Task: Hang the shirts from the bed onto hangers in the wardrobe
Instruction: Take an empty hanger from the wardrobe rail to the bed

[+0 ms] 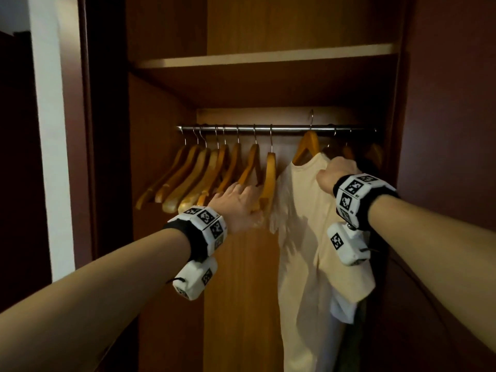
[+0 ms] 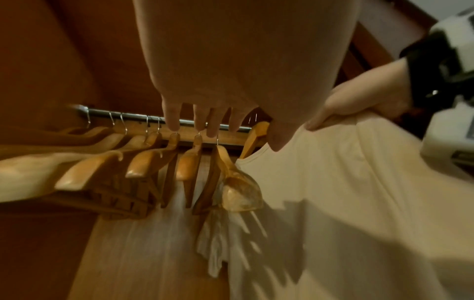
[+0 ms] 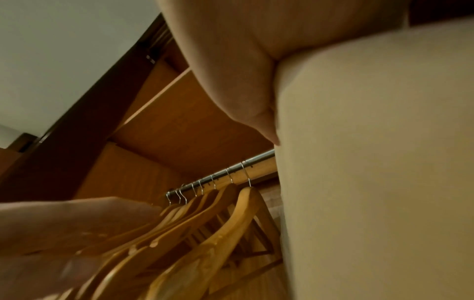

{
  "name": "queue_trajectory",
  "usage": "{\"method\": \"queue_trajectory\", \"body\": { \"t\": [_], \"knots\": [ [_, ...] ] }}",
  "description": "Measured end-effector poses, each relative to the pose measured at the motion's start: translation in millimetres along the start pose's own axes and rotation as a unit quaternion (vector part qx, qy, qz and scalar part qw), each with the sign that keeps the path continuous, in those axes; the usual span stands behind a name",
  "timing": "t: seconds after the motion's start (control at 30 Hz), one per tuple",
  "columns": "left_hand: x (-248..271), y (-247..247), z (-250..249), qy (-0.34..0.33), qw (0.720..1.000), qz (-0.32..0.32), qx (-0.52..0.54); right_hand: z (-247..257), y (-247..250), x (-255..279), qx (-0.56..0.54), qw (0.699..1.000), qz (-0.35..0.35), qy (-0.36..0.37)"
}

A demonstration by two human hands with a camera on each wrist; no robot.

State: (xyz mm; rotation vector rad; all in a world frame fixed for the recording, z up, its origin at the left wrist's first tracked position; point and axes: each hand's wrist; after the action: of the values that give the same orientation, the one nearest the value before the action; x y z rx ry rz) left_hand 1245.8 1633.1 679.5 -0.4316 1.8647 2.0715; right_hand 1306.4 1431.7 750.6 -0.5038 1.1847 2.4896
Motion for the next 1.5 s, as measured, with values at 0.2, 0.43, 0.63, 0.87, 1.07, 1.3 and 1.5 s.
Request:
{"method": "queue_trajectory", "body": {
  "t": [0.2, 0.43, 0.63, 0.87, 1.07, 1.3, 1.5],
  "knots": [
    [-46.0, -10.6, -3.1, -0.044, 0.996, 0.013, 0.071, -6.4, -35.6, -14.7, 0.013, 1.0, 0.0, -0.019],
    [-83.6, -34.0, -26.5, 0.07, 0.966, 0.008, 0.247, -17.6, -57.8, -5.9, 0.023, 0.999, -0.03, -0.015],
    [-94.5, -41.8, -21.0, 0.133, 0.924, 0.013, 0.358, -1.0, -52.0, 2.6, 0.132, 0.991, -0.002, 0.023],
    [-97.9, -53.4, -21.0, 0.163, 0.87, -0.015, 0.465, 25.8, -60.4, 30.8, 0.151, 0.983, 0.005, 0.102],
    [-92.3, -42.8, -24.3, 0.158, 0.885, -0.058, 0.433, 23.7, -52.8, 28.5, 0.097, 0.99, 0.015, 0.1],
    [-66.7, -37.0, -21.9, 0.1, 0.899, -0.096, 0.416, 24.8, -59.8, 16.8, 0.022, 0.996, 0.038, 0.078],
    [-31.6, -43.3, -22.6, 0.079, 0.908, -0.123, 0.392, 44.5, -76.6, 26.8, 0.003, 0.996, 0.031, 0.082]
  ]
}}
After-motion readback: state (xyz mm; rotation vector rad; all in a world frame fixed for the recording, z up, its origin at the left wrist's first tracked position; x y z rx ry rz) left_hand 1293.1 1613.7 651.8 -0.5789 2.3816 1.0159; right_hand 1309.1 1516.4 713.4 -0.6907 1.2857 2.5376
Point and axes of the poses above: each hand's wrist, its own x-axis away from the middle knuckle, its own y-axis out of the back of the hand, z = x × y, and after that the axes turned 9 degrees about -x, right-handed
